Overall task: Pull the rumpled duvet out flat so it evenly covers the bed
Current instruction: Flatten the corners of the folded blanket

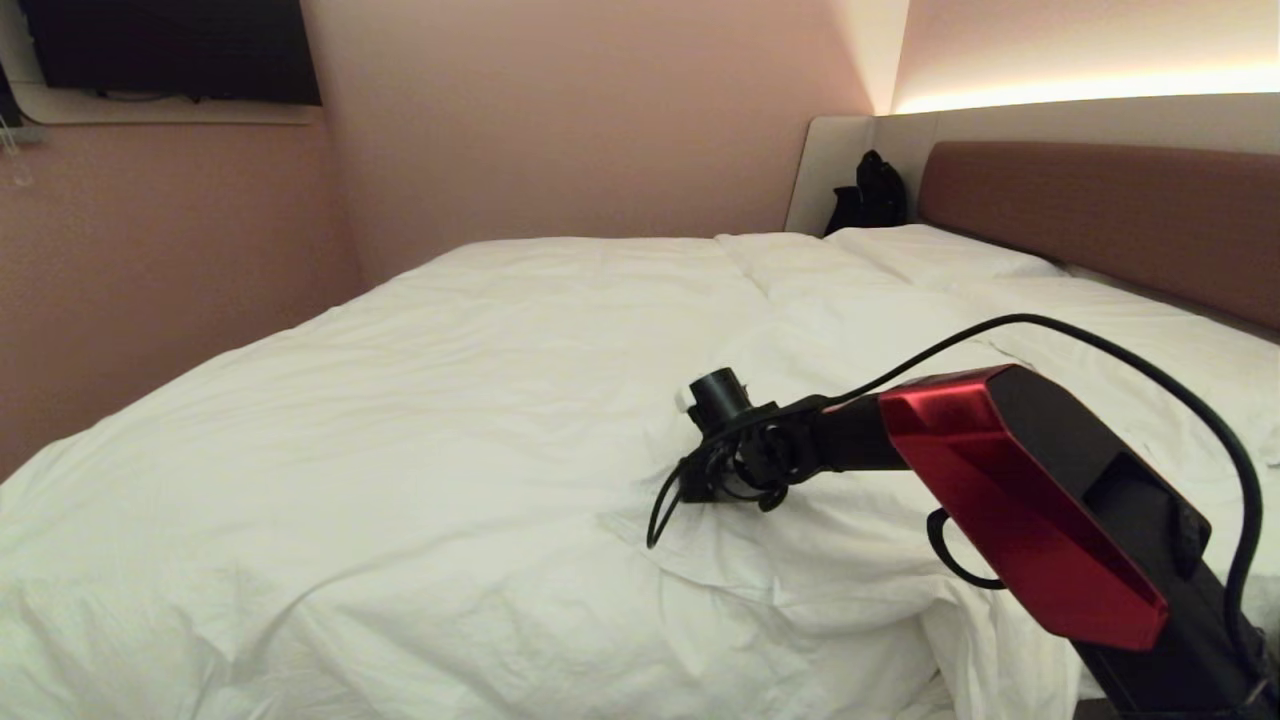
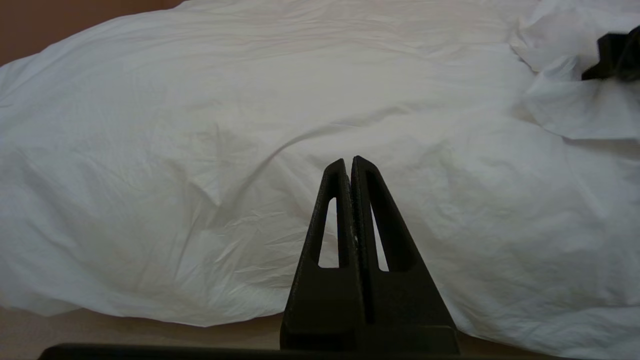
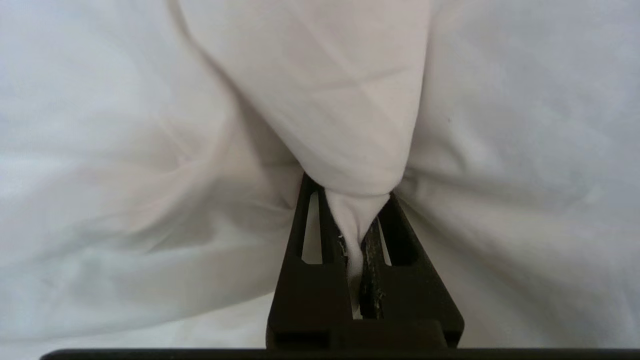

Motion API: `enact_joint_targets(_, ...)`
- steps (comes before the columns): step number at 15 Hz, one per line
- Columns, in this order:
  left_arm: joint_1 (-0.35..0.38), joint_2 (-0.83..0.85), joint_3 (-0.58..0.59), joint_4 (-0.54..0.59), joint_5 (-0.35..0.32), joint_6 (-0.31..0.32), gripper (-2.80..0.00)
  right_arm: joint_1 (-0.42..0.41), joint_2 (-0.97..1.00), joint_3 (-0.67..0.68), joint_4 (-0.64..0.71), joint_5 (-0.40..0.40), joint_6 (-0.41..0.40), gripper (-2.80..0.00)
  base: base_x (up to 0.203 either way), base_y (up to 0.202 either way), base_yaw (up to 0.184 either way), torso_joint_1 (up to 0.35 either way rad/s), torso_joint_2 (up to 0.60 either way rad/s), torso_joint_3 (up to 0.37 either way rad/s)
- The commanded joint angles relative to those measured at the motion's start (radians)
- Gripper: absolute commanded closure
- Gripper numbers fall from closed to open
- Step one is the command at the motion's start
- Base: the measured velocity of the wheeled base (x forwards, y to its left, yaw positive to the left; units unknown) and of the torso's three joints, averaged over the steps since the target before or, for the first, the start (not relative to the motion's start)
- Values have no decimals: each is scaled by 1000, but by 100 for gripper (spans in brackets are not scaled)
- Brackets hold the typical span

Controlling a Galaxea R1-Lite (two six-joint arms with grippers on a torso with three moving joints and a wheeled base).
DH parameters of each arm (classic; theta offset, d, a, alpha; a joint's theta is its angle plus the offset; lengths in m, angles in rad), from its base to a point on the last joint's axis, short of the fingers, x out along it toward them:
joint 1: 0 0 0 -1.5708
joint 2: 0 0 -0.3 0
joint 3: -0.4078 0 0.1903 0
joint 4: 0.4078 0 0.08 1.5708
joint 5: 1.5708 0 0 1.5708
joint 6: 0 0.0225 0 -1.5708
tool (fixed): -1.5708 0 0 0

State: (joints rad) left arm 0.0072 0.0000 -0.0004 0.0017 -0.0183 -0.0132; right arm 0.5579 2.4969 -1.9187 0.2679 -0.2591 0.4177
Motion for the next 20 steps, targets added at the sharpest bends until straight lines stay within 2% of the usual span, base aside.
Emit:
enact_joint_targets(1, 0, 0, 0, 0, 0, -1, 0, 5, -110, 4, 5, -2, 10, 0, 0, 0, 0, 0, 0, 0)
enact_joint_targets(8, 0, 0, 0, 0, 0, -1, 0, 32, -263, 39, 56, -2, 32, 0, 0, 0, 0, 0, 0, 0)
enact_joint_targets(14, 0, 0, 0, 0, 0, -1, 0, 33, -483, 193, 56, -3, 36, 0, 0, 0, 0, 0, 0, 0)
enact_joint_targets(17, 0, 0, 0, 0, 0, -1, 0, 7, -624, 306, 56, -6, 22, 0, 0, 0, 0, 0, 0, 0)
enact_joint_targets(20, 0, 0, 0, 0, 0, -1, 0, -54, -770, 397, 59, -10, -18, 0, 0, 0, 0, 0, 0, 0)
